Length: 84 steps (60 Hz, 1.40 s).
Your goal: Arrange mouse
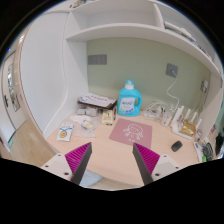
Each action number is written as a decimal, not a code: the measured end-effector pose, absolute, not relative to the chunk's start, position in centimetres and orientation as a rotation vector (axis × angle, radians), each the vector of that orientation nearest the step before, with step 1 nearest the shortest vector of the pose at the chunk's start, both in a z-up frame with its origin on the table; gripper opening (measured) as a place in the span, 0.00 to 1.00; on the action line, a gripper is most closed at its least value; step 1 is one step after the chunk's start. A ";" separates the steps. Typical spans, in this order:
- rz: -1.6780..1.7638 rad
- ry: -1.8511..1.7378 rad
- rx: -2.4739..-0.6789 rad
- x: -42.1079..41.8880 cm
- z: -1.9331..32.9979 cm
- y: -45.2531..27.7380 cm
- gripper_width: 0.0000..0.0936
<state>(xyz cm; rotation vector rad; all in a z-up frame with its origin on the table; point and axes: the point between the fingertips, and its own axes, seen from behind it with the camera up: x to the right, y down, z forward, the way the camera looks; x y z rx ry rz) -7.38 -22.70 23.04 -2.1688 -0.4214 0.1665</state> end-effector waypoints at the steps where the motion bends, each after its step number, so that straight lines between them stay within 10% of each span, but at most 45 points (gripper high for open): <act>1: 0.163 -0.413 -2.177 -7.1 22.8 -22.8 0.91; 38: -0.089 -0.021 -2.289 22.6 3.8 -13.5 0.91; 72: 0.007 0.134 -2.263 28.5 -1.2 5.4 0.89; 84: -0.078 0.060 -2.255 27.9 -1.5 7.6 0.63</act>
